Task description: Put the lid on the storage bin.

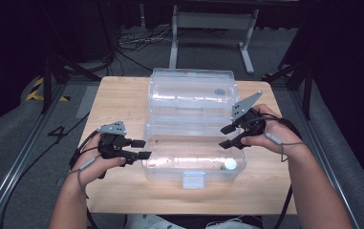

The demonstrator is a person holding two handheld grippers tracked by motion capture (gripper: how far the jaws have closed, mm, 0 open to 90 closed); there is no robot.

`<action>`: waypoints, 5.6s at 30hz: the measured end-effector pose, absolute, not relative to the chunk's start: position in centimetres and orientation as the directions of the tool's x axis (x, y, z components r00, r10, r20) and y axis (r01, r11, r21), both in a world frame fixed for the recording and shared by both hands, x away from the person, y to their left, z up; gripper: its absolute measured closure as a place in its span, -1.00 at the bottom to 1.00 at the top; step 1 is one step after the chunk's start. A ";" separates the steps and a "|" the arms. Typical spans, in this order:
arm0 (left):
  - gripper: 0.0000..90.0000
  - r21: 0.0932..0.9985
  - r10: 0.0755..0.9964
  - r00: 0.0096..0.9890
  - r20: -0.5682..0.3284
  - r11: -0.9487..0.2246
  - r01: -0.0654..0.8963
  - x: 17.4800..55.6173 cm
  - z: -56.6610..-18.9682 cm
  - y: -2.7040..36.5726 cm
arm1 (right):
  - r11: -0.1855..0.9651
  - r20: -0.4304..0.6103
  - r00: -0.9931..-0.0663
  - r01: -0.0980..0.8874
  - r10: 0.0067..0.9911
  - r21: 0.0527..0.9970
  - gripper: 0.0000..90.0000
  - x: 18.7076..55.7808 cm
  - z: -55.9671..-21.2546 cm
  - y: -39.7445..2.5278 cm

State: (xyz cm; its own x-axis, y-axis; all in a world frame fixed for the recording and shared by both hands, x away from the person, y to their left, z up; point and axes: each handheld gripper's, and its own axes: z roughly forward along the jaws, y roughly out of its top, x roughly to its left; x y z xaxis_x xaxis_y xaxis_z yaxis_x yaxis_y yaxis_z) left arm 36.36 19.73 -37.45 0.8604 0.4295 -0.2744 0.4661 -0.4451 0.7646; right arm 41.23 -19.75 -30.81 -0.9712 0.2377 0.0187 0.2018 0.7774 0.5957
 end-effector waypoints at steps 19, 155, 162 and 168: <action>0.09 0.672 0.367 0.882 -0.296 -0.576 0.465 35.7 -39.2 17.0 | 0.601 0.001 -0.933 0.232 0.359 0.765 0.12 45.8 -27.1 -17.6; 0.66 0.564 0.328 0.912 -0.246 -0.717 0.410 35.4 -41.0 14.0 | 0.693 -0.047 -0.981 0.099 0.189 0.714 0.87 40.9 -30.4 -14.2; 0.66 0.564 0.329 0.911 -0.248 -0.716 0.411 35.4 -41.0 14.0 | 0.698 -0.056 -0.983 0.086 0.177 0.711 0.85 40.4 -30.5 -14.2; 0.66 0.566 0.328 0.911 -0.249 -0.714 0.412 35.5 -41.0 14.1 | 0.705 -0.057 -0.984 0.079 0.167 0.705 0.85 40.0 -30.7 -14.1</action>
